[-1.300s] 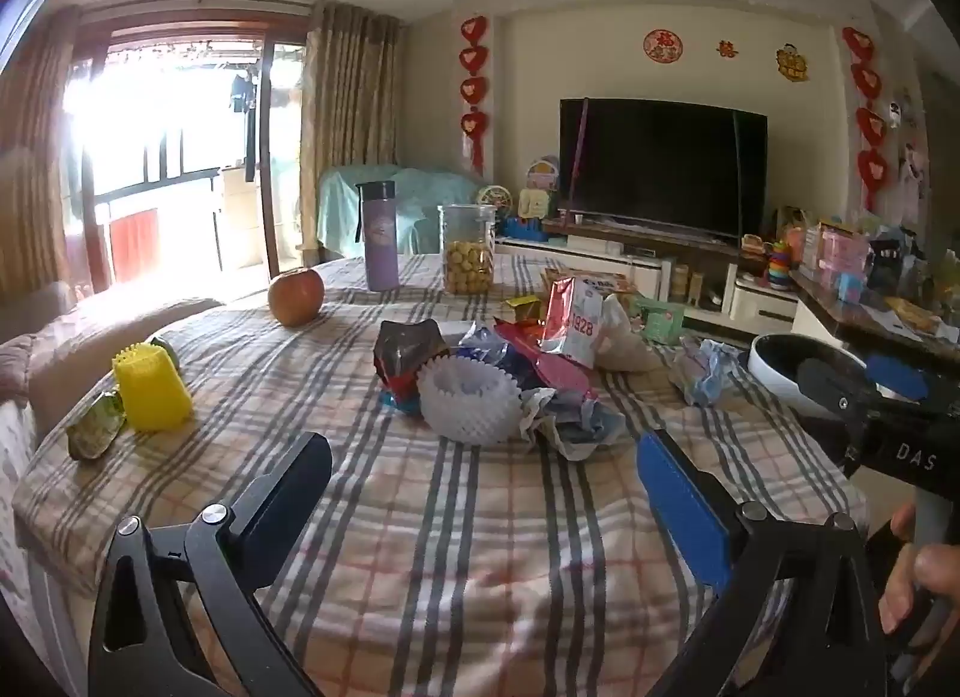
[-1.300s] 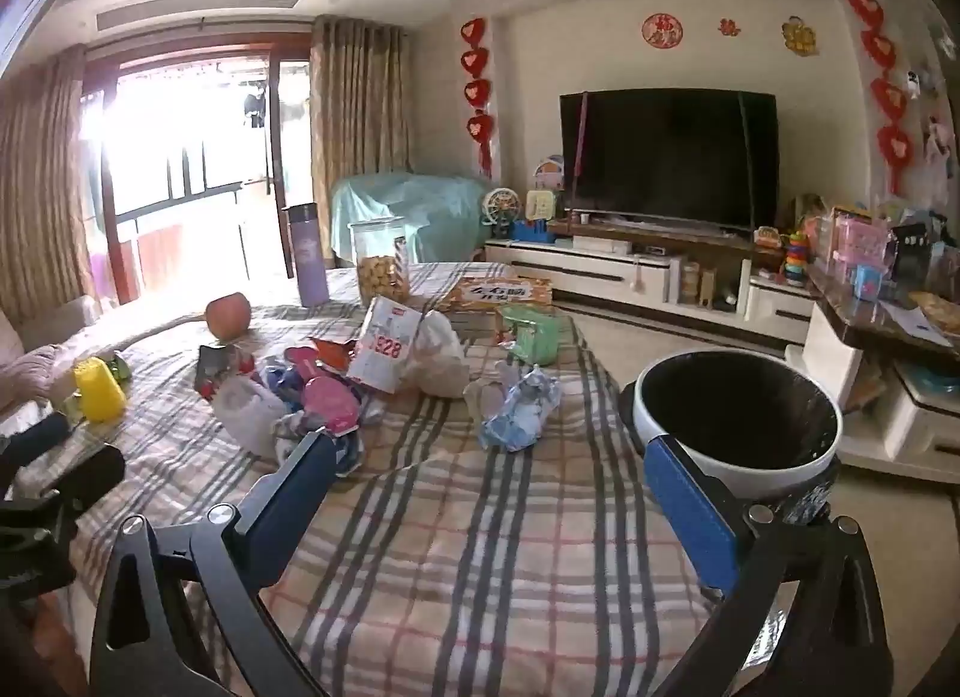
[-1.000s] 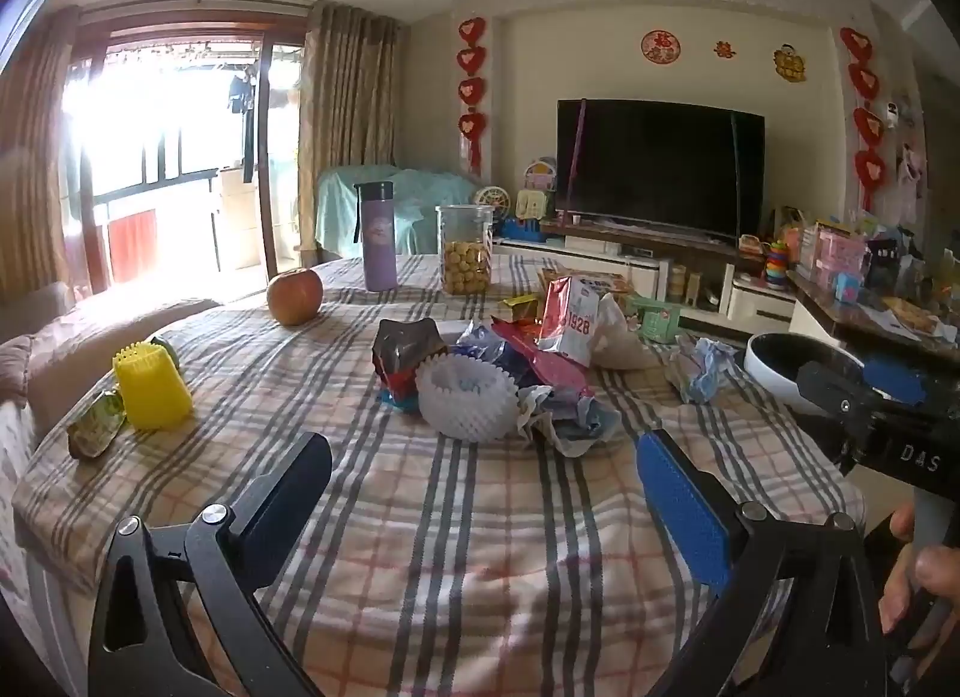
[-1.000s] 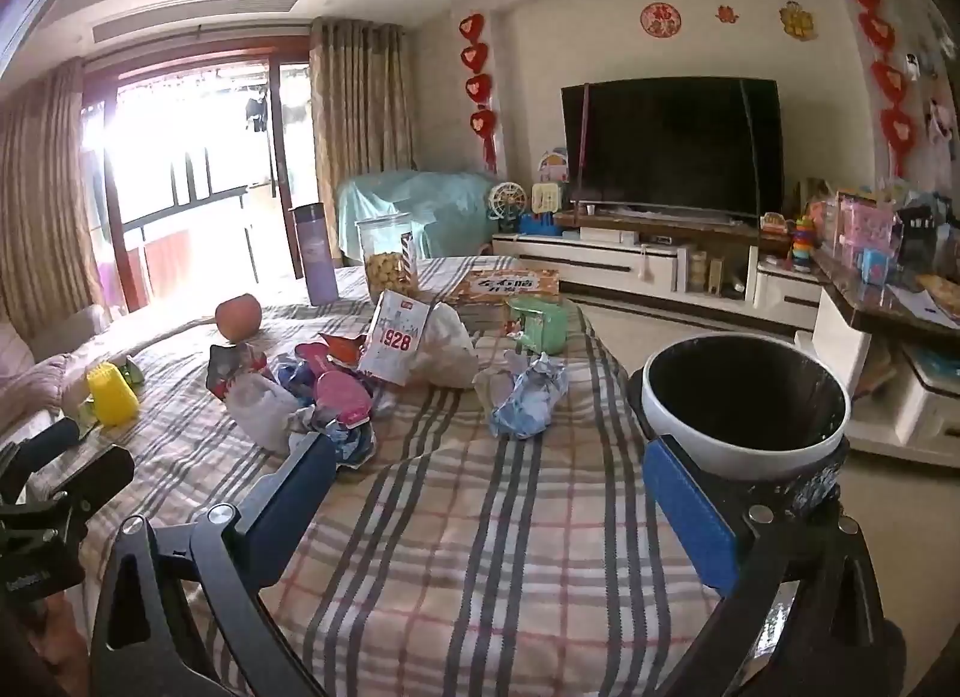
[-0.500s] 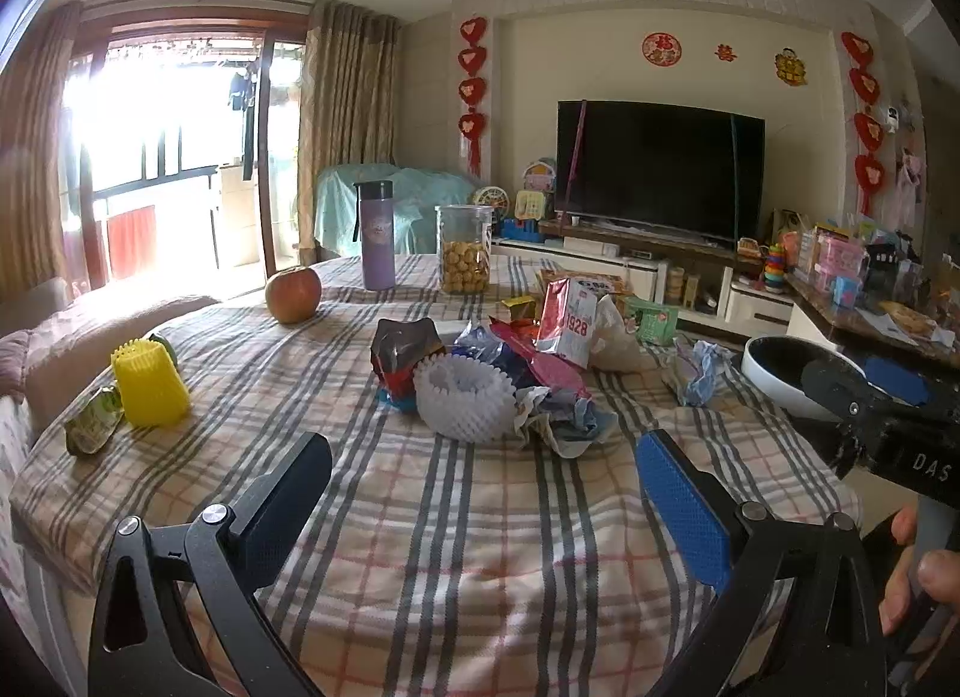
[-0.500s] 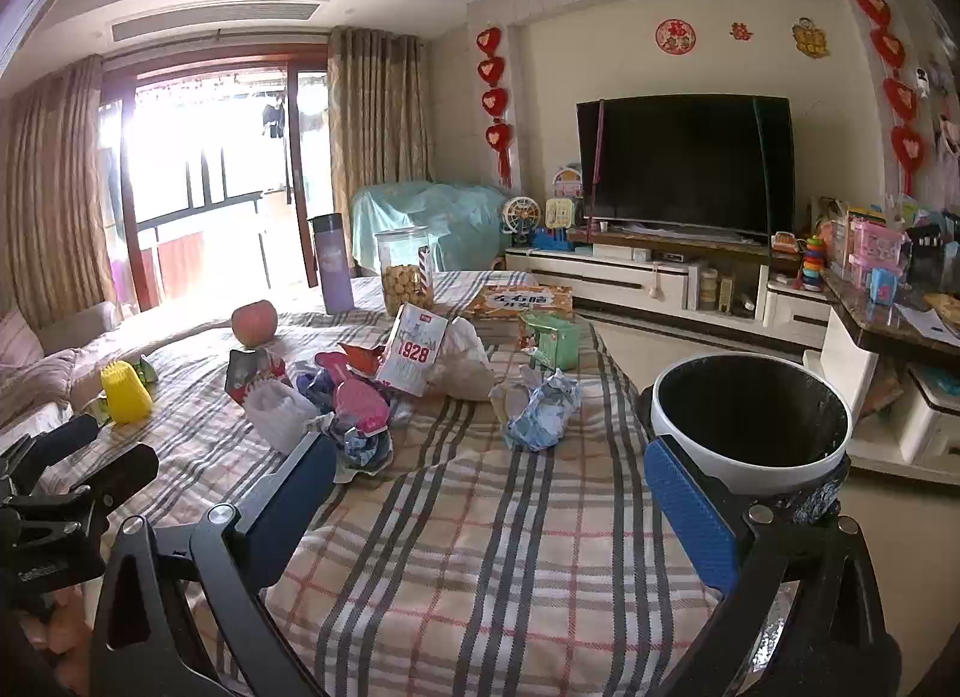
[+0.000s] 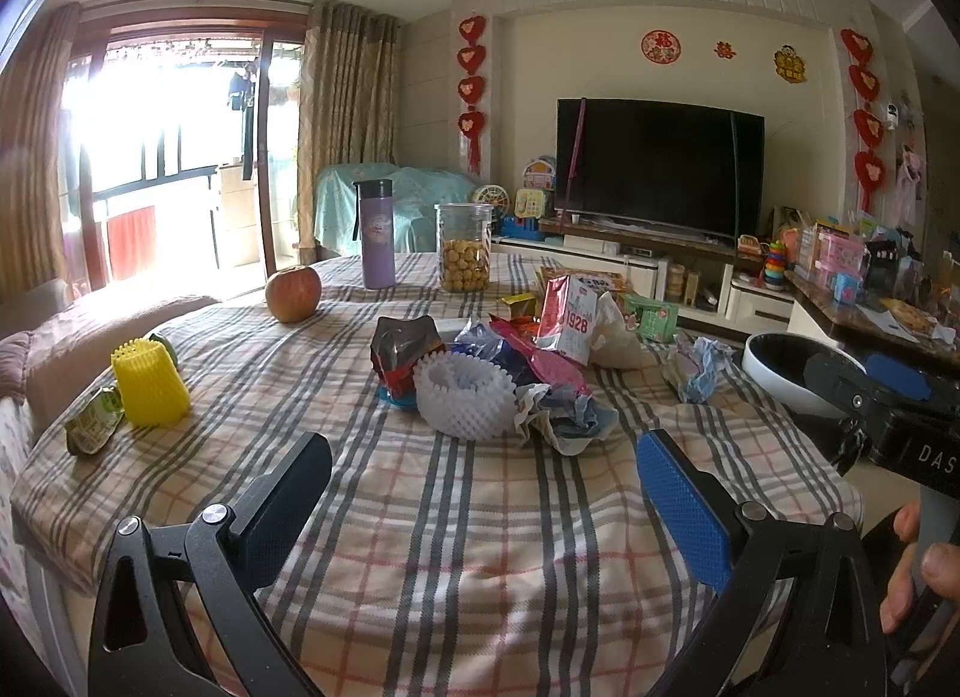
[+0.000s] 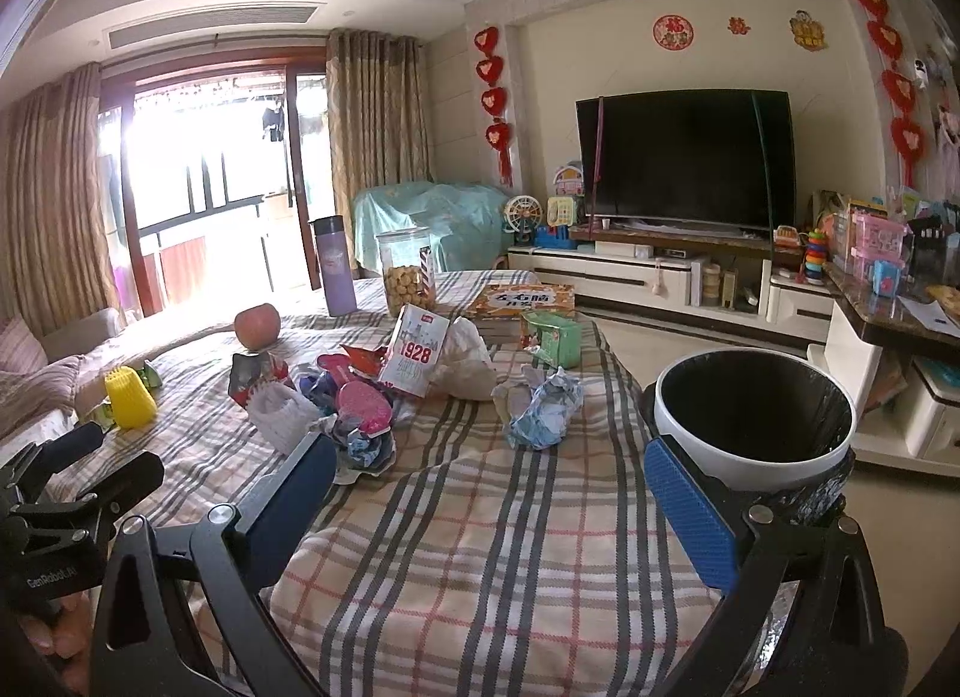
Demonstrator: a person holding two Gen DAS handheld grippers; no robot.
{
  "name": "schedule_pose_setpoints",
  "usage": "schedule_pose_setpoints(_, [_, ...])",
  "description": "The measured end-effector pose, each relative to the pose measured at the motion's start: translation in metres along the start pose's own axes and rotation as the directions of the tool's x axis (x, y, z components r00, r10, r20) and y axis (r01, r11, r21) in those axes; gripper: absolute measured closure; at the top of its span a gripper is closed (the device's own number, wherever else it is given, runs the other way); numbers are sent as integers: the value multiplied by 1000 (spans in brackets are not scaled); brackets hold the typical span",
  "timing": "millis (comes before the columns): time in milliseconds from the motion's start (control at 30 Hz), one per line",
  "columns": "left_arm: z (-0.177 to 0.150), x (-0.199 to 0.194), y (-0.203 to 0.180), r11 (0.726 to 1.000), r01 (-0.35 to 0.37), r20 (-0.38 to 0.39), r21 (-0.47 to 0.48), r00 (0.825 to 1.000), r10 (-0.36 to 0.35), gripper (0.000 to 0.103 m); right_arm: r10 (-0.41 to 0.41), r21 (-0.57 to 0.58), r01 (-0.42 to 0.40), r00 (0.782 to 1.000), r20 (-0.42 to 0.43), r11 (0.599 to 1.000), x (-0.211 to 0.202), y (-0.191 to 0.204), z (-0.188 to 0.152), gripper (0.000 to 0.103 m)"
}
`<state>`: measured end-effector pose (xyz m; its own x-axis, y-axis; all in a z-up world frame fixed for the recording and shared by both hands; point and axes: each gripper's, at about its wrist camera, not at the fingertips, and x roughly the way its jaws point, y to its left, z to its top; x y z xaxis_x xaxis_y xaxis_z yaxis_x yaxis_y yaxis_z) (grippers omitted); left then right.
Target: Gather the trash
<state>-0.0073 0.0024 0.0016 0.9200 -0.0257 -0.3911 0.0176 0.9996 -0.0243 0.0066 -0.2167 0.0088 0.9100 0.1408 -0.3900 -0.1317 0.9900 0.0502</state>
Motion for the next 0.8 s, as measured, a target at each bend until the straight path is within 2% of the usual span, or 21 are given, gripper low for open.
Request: schedule_pose_setpoints(800, [-1,0,0,1000,-2,2,5,1000,2,1,5,6,-5,1000,1,1000,-1,0,0,0])
